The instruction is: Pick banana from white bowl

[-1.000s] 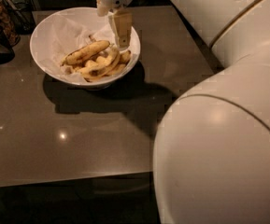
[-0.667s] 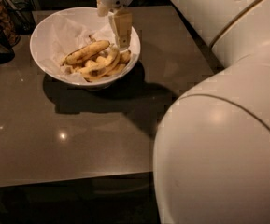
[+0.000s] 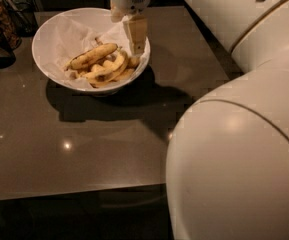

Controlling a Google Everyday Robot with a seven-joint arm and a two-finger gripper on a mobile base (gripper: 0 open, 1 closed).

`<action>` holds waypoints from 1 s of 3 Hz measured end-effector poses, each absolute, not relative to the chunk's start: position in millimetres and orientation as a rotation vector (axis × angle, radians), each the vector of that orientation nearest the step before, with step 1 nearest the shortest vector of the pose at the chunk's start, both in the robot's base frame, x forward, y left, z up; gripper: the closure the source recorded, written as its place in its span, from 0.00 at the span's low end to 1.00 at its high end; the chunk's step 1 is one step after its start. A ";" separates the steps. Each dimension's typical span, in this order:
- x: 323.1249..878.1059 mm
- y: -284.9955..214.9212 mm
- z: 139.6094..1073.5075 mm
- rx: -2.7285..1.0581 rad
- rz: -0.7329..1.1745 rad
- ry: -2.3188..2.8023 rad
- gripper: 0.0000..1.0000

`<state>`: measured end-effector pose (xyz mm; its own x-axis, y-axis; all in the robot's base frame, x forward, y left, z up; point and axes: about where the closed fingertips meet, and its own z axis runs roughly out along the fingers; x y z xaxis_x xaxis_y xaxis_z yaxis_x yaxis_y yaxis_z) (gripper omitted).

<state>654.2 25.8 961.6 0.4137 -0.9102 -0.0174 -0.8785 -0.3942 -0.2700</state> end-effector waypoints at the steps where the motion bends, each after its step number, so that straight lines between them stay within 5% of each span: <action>1: 655.1 22.7 955.9 -2.443 -0.184 1.574 0.28; 3: 649.6 34.9 955.7 -2.465 -0.174 1.554 0.29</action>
Offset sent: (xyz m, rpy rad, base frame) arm -0.0274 0.0090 -0.0056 -0.0563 0.0879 0.0400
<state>649.6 34.9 955.7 0.4334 -0.9010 -0.0178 -0.8747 -0.4159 -0.2491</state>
